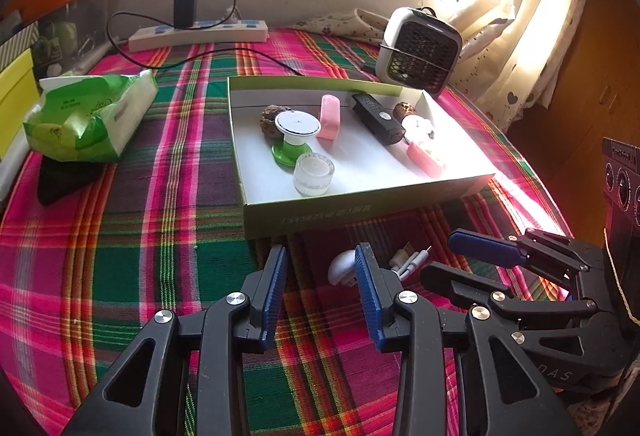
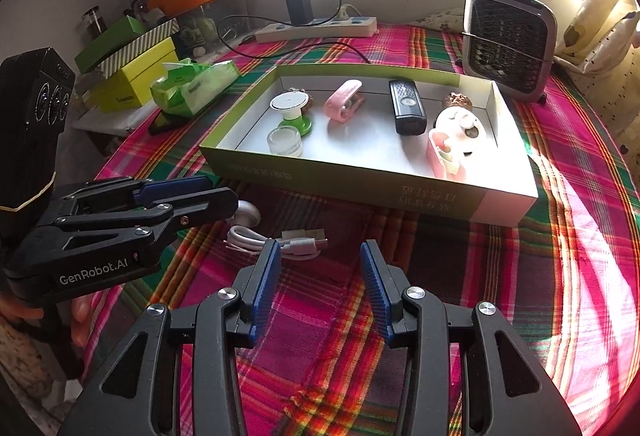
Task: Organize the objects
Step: 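Withdraw both tools from the box toward the white cable and plug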
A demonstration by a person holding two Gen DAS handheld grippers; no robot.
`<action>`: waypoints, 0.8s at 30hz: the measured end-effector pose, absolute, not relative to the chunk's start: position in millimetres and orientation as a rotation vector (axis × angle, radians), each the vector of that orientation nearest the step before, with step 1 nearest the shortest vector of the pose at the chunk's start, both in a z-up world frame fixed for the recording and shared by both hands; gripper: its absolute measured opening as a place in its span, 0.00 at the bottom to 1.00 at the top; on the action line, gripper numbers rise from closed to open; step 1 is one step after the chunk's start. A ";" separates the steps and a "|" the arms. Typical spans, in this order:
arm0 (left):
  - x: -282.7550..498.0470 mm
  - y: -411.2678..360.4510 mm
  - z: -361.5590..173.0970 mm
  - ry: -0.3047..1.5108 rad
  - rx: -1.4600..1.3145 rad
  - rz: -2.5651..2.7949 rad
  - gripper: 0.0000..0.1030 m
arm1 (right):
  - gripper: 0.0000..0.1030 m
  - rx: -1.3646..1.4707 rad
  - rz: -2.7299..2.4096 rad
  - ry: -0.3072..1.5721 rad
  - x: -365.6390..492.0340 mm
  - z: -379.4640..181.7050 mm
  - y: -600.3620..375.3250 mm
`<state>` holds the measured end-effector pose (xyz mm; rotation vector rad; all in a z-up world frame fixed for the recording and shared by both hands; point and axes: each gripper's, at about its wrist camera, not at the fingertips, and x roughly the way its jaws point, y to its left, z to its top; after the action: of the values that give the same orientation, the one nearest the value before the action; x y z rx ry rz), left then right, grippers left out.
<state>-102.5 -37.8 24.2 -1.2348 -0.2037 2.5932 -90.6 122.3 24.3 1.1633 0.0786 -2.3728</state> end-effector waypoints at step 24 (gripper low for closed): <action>-105.3 -46.4 25.0 -0.214 -1.252 2.607 0.32 | 0.41 1.138 -2.346 0.182 -91.2 23.9 116.6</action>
<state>-105.3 -46.4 25.0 -1.2517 -0.2145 2.6073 -91.2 116.6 23.9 1.1379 0.1825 -2.3465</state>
